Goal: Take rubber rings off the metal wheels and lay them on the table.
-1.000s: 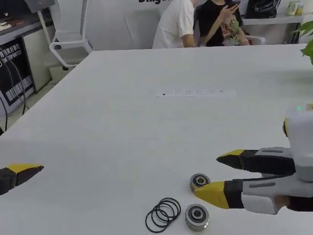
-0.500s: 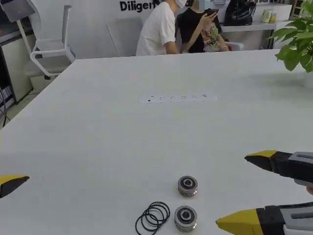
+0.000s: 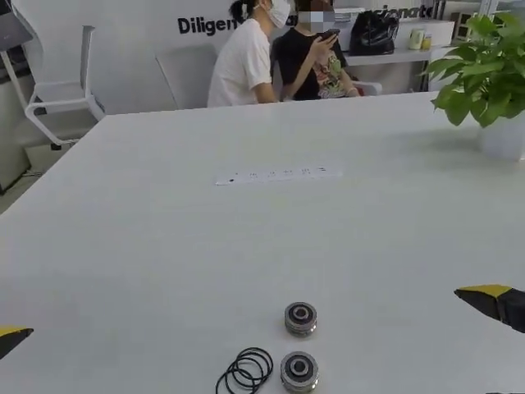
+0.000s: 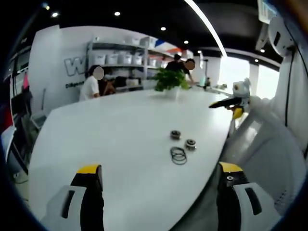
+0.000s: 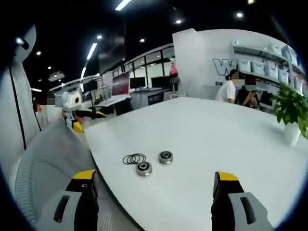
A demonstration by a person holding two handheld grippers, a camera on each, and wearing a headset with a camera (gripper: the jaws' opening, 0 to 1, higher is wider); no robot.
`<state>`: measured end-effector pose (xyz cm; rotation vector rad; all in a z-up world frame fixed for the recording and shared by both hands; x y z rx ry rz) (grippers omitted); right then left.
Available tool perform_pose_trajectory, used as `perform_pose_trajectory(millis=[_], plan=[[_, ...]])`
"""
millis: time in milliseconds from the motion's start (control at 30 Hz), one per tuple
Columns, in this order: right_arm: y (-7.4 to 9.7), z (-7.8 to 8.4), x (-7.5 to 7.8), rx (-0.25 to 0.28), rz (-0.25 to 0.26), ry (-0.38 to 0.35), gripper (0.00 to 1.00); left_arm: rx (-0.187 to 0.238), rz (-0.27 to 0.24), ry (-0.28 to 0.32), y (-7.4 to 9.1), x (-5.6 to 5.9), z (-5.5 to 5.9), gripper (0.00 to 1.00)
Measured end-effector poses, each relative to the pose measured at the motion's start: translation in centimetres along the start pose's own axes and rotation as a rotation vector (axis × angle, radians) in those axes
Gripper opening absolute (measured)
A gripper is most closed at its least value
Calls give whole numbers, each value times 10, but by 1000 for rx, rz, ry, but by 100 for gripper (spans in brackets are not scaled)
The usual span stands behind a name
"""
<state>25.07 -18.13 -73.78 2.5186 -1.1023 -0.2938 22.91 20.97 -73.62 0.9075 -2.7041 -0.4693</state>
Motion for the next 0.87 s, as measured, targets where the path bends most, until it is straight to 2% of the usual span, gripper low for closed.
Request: perform_pose_trajectory(millis=[100,167,233,300,367,400,467,600,867], plan=[[-1,8,2,-21,16,-26,99,0,2,22,-1,-2,4,100],[-3,16,3,-39,22,-34,99,0,-1,63,-3,-4,8,100],[-4,23,3,-60,25,-46,99,-8,-1,64,-4,-5,12,100],[-6,31,3,-90,30,-57,99,-7,1,67,-5,-4,13,100],[-6,41,1,-149,31,-44,99,-5,8,75,-6,-2,15,100],[-7,38,1,-129,42,-59,98,-4,9,74,-6,-2,15,100],[-6,37,1,-125,33,-53,99,-6,10,81,-6,-1,19,100],[-8,38,1,-142,43,-57,99,-35,-6,94,-5,-4,28,100],[-6,39,2,-151,62,-37,97,-38,-2,109,-3,-1,35,100]])
Point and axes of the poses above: the centre of the closed fingertips' face, and the gripper's own axes: y roughly backward along the fingers, x roughly to its right, z roughly out of its underside, the point moved 7 cm from there along y, roughly backward along the fingers, and after that the axes turned 9 degrees about z, right-handed, at the moved point
